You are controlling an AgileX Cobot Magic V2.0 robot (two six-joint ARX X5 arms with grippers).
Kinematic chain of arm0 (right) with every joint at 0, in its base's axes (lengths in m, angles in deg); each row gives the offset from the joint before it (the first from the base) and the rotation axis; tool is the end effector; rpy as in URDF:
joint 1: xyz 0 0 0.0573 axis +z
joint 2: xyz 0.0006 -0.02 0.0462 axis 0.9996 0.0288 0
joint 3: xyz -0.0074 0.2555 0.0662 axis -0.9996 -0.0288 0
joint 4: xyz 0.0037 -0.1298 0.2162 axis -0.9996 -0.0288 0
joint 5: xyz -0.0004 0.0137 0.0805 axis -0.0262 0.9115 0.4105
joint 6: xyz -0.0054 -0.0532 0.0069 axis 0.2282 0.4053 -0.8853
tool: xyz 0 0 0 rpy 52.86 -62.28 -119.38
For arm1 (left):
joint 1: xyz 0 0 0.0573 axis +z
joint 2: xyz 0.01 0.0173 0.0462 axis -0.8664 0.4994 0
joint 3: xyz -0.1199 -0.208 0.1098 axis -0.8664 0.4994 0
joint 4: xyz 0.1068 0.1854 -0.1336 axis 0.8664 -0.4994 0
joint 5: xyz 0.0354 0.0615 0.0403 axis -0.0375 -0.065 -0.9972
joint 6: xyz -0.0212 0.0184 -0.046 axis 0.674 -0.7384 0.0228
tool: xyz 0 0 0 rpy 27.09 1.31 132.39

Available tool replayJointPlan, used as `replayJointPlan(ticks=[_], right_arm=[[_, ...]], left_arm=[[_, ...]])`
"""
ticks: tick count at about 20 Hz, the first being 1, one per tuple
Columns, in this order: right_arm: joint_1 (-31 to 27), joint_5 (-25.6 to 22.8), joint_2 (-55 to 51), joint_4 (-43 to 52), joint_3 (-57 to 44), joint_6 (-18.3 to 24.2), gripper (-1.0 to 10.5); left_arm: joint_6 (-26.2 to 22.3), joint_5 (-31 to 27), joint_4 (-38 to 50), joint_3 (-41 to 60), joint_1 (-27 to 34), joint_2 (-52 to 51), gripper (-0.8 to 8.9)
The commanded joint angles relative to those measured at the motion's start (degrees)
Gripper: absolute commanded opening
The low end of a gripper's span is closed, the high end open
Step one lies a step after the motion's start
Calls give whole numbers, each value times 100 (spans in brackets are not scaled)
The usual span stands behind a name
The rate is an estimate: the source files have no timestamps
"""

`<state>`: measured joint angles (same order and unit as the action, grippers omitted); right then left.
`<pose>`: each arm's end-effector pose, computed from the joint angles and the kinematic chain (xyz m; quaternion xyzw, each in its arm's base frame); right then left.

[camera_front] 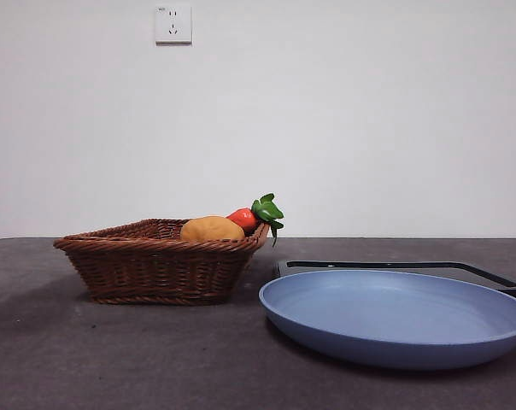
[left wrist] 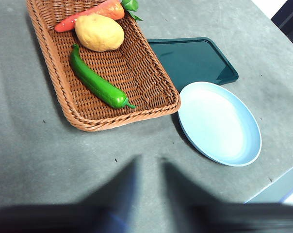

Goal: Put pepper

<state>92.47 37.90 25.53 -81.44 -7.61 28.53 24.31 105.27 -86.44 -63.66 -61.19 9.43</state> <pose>0.1057 0.0194 0.3126 0.0428 0.3997 0.2345 0.8851 0.1082 -0.0178 0.2920 -0.0963 0.3045 -0.2751 0.9068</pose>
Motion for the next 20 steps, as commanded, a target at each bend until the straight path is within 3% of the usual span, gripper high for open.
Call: replayJointPlan(ticks=[1, 3, 8, 20], right_arm=[[15, 4, 46, 37, 98, -208, 248], [15, 7, 125, 33, 98, -234, 307], [20, 7, 691, 138, 98, -234, 298], [428, -170, 3967, 1576, 98, -212, 298]], left_arm=[[24, -4, 9, -87, 11, 9, 364], [39, 2, -39, -87, 11, 9, 373], [42, 22, -52, -87, 11, 9, 373], [46, 20, 13, -87, 11, 9, 373]])
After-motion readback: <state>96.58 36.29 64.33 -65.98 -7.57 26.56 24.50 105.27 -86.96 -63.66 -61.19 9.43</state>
